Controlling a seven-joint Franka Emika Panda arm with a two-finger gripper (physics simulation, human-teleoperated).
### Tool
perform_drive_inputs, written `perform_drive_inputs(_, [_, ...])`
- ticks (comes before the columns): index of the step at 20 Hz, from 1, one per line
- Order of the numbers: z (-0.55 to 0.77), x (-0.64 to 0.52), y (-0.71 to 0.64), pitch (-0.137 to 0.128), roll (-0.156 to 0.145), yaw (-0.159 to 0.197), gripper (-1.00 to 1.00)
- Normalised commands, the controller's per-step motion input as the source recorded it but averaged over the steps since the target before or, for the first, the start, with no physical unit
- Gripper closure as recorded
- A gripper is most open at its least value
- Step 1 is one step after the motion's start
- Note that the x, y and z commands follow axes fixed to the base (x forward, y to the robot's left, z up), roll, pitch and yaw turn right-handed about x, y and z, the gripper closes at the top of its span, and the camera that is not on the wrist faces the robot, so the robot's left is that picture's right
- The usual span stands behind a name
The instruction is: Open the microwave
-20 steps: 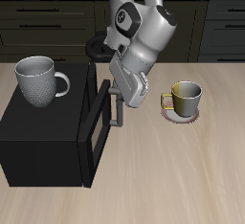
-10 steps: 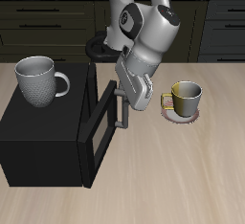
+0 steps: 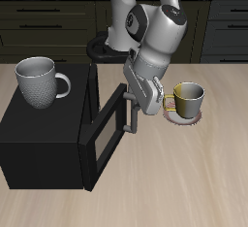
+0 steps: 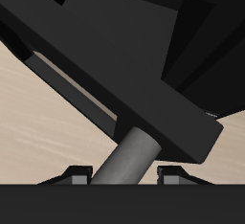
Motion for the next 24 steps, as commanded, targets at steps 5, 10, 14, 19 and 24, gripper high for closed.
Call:
perform_drive_inputs(5, [-0.11, 0.04, 0.4, 0.032, 0.113, 0.051, 1.0])
perform_drive_inputs(10, [0.03, -0.11, 0.11, 0.056, 0.02, 0.037, -1.0])
perform_drive_inputs(14, [-0.08, -0.09, 0.43, 0.057, 0.09, 0.09, -1.0])
perform_drive_inputs(19, [-0.1, -0.07, 0.2, 0.035, 0.029, 0.054, -1.0])
perform_drive_inputs(24, [-0.01, -0.06, 0.05, -0.003, 0.007, 0.074, -1.0])
